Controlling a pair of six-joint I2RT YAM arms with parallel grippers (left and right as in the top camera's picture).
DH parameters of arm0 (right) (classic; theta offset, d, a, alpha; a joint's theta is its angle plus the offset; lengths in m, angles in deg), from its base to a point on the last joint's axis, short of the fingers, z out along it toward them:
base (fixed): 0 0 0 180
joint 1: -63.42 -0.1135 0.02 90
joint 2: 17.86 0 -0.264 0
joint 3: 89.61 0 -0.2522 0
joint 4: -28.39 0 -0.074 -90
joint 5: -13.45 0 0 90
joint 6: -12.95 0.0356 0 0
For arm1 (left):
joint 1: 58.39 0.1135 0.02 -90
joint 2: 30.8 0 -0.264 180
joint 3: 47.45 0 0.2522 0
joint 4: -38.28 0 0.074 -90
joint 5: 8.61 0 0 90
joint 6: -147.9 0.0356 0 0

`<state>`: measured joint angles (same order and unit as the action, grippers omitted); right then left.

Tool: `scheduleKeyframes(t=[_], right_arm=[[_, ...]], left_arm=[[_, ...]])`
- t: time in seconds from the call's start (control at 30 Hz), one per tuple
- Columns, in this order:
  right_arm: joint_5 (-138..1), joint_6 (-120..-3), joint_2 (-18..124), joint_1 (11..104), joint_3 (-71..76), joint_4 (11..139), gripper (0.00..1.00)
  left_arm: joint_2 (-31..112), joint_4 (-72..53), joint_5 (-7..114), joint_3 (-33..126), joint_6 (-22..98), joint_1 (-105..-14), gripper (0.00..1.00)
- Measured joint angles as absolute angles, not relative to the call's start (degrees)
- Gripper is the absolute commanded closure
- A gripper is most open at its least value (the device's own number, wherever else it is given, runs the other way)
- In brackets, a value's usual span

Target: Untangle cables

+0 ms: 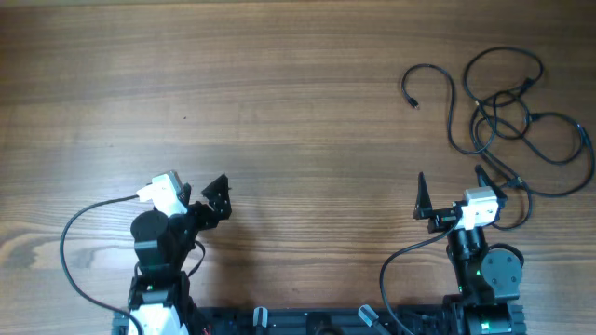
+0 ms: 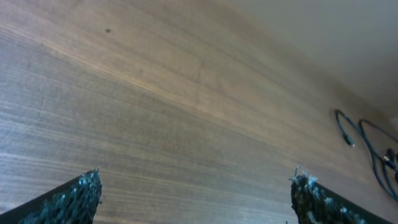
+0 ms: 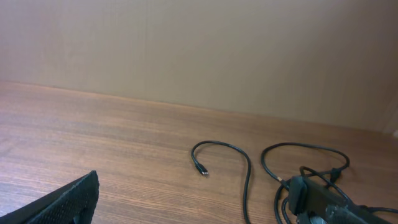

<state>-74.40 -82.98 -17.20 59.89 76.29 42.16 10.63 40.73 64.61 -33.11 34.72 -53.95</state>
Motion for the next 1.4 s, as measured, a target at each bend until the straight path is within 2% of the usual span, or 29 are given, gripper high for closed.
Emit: scheduleKeyframes(t=[0.2, 0.23, 0.37, 0.5, 0.9, 1.13, 1.4], right_arm=[[-74.40, -82.98, -17.22, 59.89, 76.29, 42.18, 0.00], [-74.38, -82.98, -17.26, 59.89, 76.29, 42.22, 0.00], [-74.40, -82.98, -17.18, 59.89, 76.29, 42.18, 0.00], [-74.38, -82.98, -17.18, 59.89, 76.29, 42.20, 0.00], [-74.40, -82.98, -17.18, 59.89, 76.29, 42.18, 0.00], [-74.38, -82.98, -17.20, 59.89, 76.29, 42.18, 0.00], [-74.38, -82.98, -17.20, 59.89, 76.29, 42.18, 0.00]], left_arm=[[-4.76, 24.27, 66.36, -33.20, 34.72, -53.95, 0.00], [-10.83, 21.80, 66.99, -33.31, 34.77, -53.97, 0.00], [-22.88, 21.80, 67.47, -33.31, 35.82, -54.73, 0.00], [-28.80, 21.76, 67.78, -33.31, 36.74, -55.35, 0.00], [-29.96, 21.25, 72.33, -33.31, 46.02, -55.35, 0.00], [-29.96, 20.75, 78.82, -33.29, 47.18, -55.35, 0.00], [-29.96, 20.62, 80.28, -33.29, 47.36, -55.37, 0.00]])
